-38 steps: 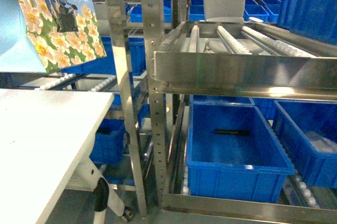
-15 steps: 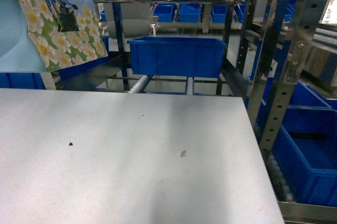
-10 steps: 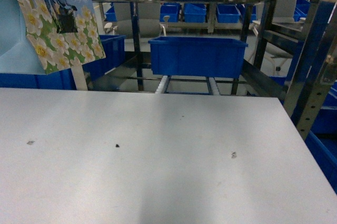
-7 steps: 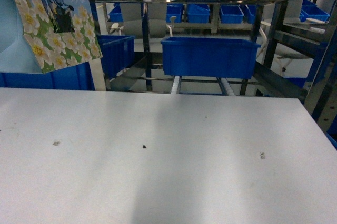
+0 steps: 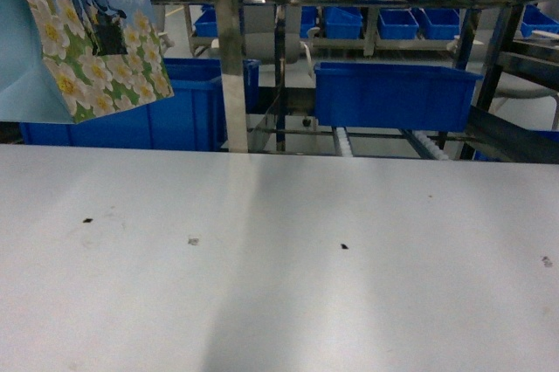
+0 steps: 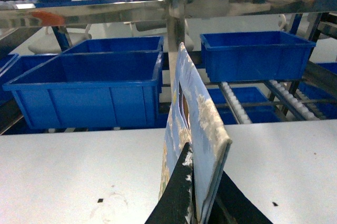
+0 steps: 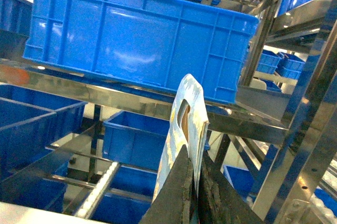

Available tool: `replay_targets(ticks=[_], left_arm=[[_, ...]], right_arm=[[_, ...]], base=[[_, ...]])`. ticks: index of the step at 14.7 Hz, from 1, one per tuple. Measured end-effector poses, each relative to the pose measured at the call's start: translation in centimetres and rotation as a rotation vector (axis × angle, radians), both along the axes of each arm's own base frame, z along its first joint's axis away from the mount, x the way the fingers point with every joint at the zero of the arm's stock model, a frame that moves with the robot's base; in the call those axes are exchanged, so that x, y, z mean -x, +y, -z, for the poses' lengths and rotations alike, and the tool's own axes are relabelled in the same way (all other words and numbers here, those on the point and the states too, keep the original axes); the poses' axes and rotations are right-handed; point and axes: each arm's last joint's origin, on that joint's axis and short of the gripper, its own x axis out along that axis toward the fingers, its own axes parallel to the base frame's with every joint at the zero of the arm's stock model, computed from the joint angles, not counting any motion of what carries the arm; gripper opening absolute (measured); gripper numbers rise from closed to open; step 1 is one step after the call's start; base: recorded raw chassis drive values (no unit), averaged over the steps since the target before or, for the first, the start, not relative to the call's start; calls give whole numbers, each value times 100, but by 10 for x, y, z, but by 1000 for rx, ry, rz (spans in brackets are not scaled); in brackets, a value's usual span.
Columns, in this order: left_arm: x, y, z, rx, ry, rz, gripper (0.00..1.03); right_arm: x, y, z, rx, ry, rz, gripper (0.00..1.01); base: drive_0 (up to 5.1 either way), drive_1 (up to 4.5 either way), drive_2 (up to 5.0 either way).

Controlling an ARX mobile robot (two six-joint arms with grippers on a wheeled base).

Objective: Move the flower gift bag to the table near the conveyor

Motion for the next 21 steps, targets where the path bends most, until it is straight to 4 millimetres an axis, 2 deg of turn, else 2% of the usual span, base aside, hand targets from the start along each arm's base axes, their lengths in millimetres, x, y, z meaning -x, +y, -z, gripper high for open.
replay_targets(ticks=[5, 16, 17, 21], left_arm=[[0, 0, 0, 1, -1, 0, 2], [0, 0, 0, 0, -2, -3, 2], [0, 0, 0, 0, -2, -3, 2], [0, 0, 0, 0, -1, -3, 2]], right_arm=[[0, 0, 0, 0, -4, 0, 2], [0, 0, 0, 1, -5, 0, 2], [0, 3, 1, 10, 16, -8, 2], [10, 16, 33, 63, 155, -91, 2]], base=[[-481, 231, 231], [0, 0, 0], [0, 0, 0], [0, 0, 0]])
